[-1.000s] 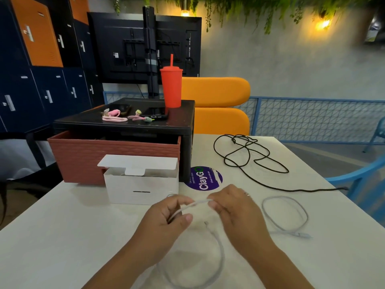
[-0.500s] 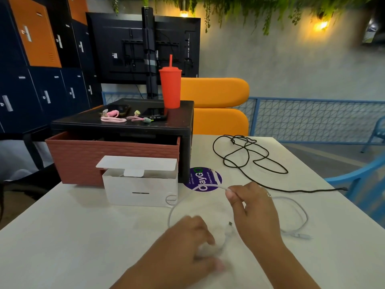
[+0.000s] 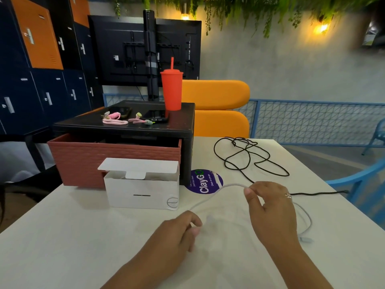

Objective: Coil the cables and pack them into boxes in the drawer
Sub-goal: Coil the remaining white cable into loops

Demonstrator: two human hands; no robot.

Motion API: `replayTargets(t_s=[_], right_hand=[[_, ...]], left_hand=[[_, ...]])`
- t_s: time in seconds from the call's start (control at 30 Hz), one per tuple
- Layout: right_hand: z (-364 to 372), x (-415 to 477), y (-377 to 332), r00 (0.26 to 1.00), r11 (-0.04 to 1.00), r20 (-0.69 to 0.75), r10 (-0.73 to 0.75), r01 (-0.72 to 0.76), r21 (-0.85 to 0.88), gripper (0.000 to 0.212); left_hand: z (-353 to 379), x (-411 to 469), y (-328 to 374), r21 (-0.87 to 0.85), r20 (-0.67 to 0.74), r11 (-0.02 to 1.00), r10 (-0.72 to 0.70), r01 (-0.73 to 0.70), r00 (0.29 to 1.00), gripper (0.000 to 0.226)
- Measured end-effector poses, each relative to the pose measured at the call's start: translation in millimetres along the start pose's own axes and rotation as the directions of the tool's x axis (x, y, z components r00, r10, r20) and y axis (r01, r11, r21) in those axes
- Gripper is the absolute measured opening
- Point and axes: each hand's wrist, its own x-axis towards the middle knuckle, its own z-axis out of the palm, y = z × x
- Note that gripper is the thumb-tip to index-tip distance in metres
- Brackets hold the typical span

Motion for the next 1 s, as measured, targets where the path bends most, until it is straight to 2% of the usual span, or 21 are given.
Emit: replayTargets(t_s=[0.07, 0.17, 0.27, 0.33, 0.4, 0.5, 0.53, 0.57, 0.67, 0.73, 0.87, 1.0], right_hand=[[-4.9, -0.5, -8.1, 0.984, 0.966, 0.127, 0.126, -0.151, 0.209, 0.028], [-11.7, 0.5, -22.1, 0.934, 0.797, 0.278, 0.226, -0.341, 0.499, 0.028], [-16.0, -0.9, -31.1, 0.887, 0.673, 0.422, 0.186, -0.428, 0.604, 0.03], [-19.0, -4.2, -37.9, 0.829, 0.604, 0.557, 0.054, -0.471, 0.643, 0.022], [-20.4, -9.1, -45.6, 0.689, 0.604, 0.716, -0.115, -0.524, 0.601, 0.017], [-18.0, -20.1, -55.0, 0.389, 0.705, 0.868, -0.309, -0.519, 0.484, 0.019], [-16.7, -23.9, -57.8, 0.33, 0.745, 0.88, -0.342, -0.475, 0.468, 0.02], [-13.9, -27.5, -58.8, 0.302, 0.786, 0.886, -0.352, -0.418, 0.455, 0.021], [-4.5, -35.9, -56.8, 0.292, 0.909, 0.895, -0.338, -0.145, 0.391, 0.018], [-0.4, -39.6, -55.6, 0.322, 0.947, 0.893, -0.314, 0.034, 0.321, 0.018], [-4.8, -32.7, -53.1, 0.372, 0.985, 0.914, -0.162, 0.11, 0.13, 0.012], [-9.1, -19.2, -40.8, 0.362, 0.995, 0.932, 0.028, 0.077, -0.059, 0.029]], left_hand=[[-1.3, 1.4, -2.9, -0.085, -0.084, 0.996, -0.02, 0.013, 0.996, 0.014], [-3.1, 2.3, -4.8, -0.176, -0.147, 0.984, -0.062, 0.035, 0.987, 0.022], [-3.0, 3.2, -2.6, -0.33, -0.152, 0.93, -0.222, 0.163, 0.963, 0.034], [-3.3, 5.0, 0.4, -0.487, -0.089, 0.838, -0.327, 0.245, 0.941, 0.031], [-4.9, 7.2, 5.2, -0.638, -0.038, 0.719, -0.387, 0.275, 0.921, 0.025], [-7.4, 7.1, 14.4, -0.835, 0.019, 0.485, -0.45, 0.262, 0.893, 0.024], [-7.5, 6.7, 15.8, -0.865, 0.045, 0.422, -0.47, 0.27, 0.881, 0.025], [-7.2, 6.6, 16.5, -0.886, 0.072, 0.372, -0.481, 0.278, 0.874, 0.027], [-8.0, 6.7, 16.9, -0.924, 0.151, 0.249, -0.456, 0.289, 0.877, 0.033], [-11.2, 5.8, 18.3, -0.947, 0.184, 0.162, -0.431, 0.277, 0.883, 0.033], [-21.1, 4.4, 16.2, -0.974, 0.222, -0.035, -0.368, 0.226, 0.903, 0.033], [-28.0, 4.8, 11.0, -0.974, 0.223, -0.104, -0.312, 0.2, 0.924, 0.041]])
